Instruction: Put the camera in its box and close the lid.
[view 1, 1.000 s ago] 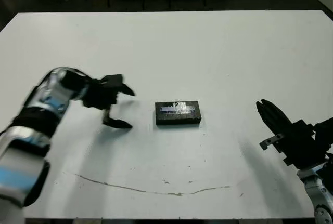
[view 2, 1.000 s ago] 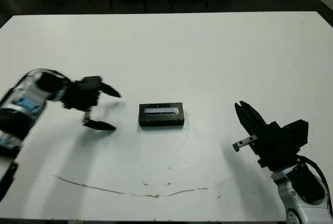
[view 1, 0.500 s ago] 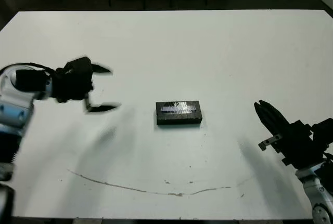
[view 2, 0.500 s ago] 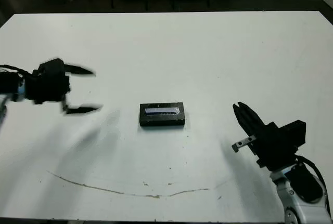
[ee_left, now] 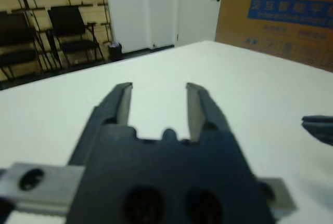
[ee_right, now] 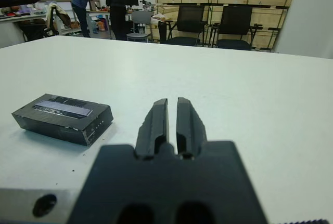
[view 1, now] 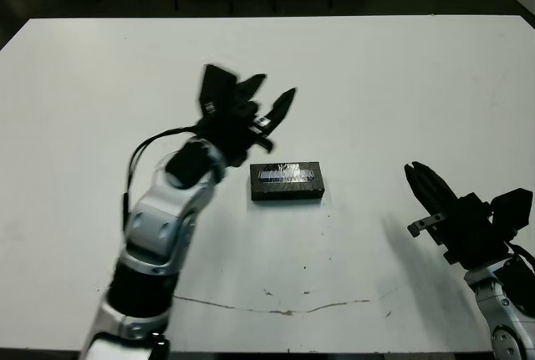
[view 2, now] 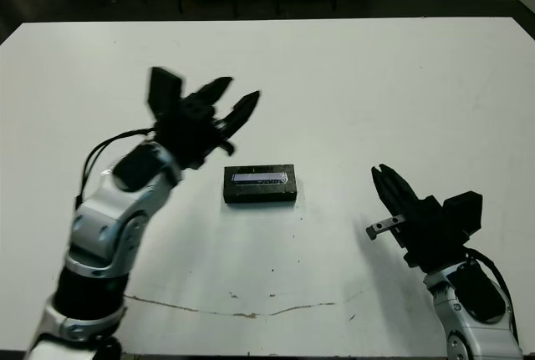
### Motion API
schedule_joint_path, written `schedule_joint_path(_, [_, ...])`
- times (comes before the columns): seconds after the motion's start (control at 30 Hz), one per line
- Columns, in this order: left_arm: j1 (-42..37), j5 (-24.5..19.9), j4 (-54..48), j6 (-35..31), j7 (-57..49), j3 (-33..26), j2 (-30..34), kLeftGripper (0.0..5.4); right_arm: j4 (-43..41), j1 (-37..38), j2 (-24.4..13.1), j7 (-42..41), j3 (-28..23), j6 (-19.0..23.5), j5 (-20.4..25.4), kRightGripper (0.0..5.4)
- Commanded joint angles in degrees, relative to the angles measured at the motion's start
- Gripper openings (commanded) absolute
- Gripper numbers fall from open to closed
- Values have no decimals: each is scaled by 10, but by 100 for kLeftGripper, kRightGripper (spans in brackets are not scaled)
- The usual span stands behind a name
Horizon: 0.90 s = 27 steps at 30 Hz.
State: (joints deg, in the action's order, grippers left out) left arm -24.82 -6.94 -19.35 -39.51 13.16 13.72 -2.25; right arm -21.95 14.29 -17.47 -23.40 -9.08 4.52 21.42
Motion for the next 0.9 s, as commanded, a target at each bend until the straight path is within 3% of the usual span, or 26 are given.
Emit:
schedule_joint_path(0.03, [12,10,39,-21,-7,29,-3,118,2,7,1,6,-3,2,-8,0])
schedule_joint_path(0.23, [46,26,102,-34,-27,74,-12,2,-10,7,0,10,-5,21,0,0])
schedule_joint_path(0.5, [91,46,170,-54,-32,104,-6,1,-24,6,0,14,-3,28,-5,0])
schedule_joint_path(0.7, [110,51,242,-41,-44,83,-18,1,-34,13,-1,15,-3,39,0,0])
schedule_joint_path(0.9, [113,45,223,-44,-22,70,-8,1,-36,16,0,12,0,37,3,0])
